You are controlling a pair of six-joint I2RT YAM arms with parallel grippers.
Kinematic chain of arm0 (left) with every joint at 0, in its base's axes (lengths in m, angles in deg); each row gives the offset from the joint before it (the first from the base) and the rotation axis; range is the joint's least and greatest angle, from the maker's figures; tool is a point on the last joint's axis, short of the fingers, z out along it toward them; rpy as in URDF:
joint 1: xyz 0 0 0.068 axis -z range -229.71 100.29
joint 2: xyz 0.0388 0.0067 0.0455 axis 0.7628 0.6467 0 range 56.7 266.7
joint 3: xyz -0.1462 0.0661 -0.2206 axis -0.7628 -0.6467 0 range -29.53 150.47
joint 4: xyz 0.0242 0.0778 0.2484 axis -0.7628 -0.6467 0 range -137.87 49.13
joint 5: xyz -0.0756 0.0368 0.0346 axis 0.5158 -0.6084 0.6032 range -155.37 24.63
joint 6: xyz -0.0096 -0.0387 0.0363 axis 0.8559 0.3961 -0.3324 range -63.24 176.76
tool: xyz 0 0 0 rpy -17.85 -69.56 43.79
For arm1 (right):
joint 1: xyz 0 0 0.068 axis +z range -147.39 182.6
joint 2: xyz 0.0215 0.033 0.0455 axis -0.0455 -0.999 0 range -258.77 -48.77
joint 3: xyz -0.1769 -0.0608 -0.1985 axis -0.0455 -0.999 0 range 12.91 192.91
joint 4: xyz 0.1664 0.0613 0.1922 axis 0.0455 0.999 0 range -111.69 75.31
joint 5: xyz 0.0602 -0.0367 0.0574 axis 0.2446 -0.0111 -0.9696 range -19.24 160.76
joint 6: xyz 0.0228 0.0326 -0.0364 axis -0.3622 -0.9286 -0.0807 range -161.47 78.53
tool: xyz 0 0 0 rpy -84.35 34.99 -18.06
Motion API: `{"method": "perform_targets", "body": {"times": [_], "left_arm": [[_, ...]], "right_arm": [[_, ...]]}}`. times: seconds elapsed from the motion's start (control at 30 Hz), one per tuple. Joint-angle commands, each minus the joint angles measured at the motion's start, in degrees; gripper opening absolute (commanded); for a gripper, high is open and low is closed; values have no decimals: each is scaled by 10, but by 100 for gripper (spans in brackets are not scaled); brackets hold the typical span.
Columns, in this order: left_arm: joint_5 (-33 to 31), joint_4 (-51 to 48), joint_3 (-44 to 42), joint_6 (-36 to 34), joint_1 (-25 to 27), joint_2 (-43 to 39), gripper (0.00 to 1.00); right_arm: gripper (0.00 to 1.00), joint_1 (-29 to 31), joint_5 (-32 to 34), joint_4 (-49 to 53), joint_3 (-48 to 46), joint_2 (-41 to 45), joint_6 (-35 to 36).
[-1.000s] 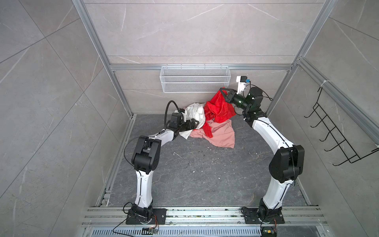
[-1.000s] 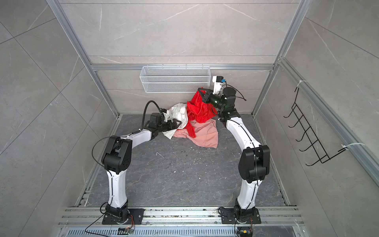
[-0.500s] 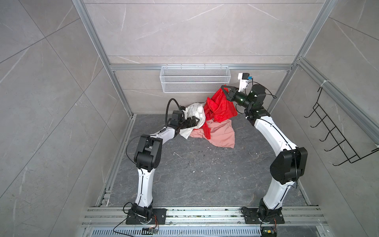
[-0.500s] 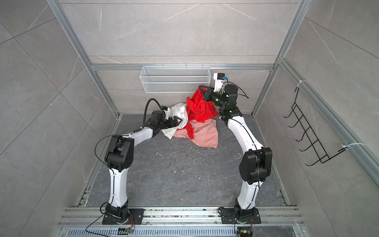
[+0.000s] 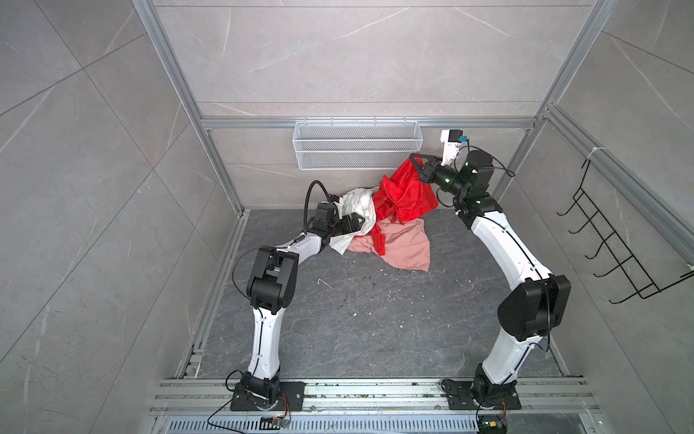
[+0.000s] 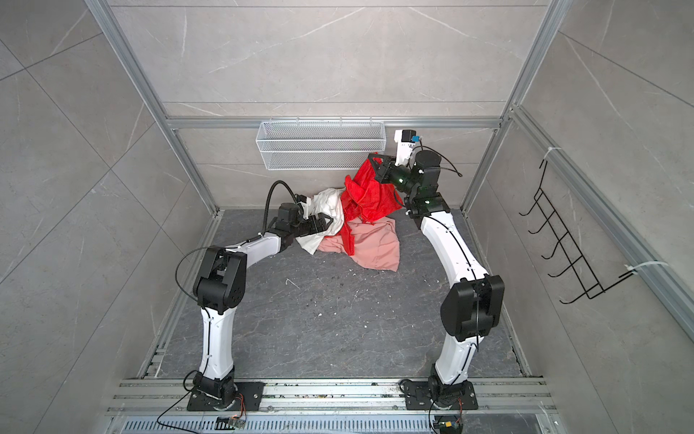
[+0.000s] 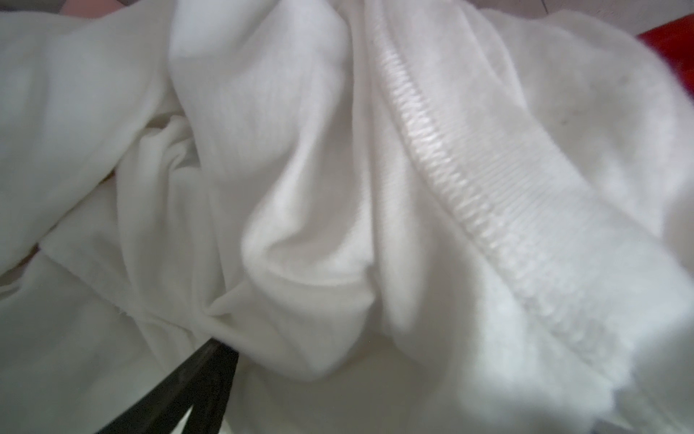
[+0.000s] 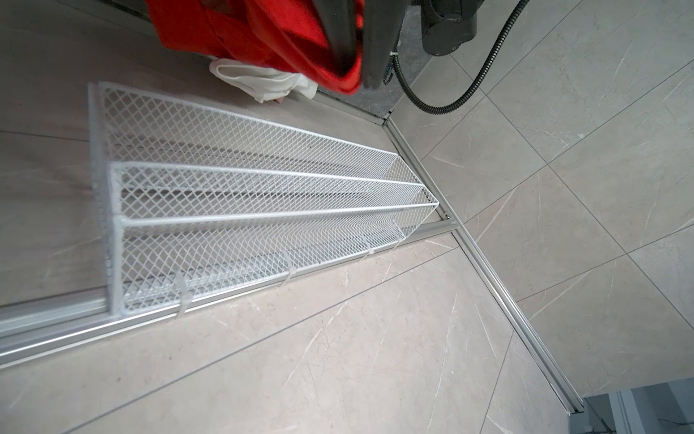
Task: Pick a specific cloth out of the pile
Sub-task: 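Raise the red cloth higher while the left gripper presses the white shirt, then pull the red cloth up while the left gripper holds the shirt down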
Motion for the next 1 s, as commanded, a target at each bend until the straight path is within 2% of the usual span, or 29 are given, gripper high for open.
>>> {"method": "perform_targets", "body": {"times": [0.0, 0.67, 0.97], "left_arm": [[-4, 36, -8, 4, -2, -2, 92], [-10, 30, -5, 5, -2, 2, 92], [-2, 19, 9, -9, 8, -24, 92]], "right_arm": [[0, -6, 13, -30, 35, 42, 19], [0, -7, 10, 2, 107, 23, 29], [0, -8, 1, 7, 139, 8, 20]]}}
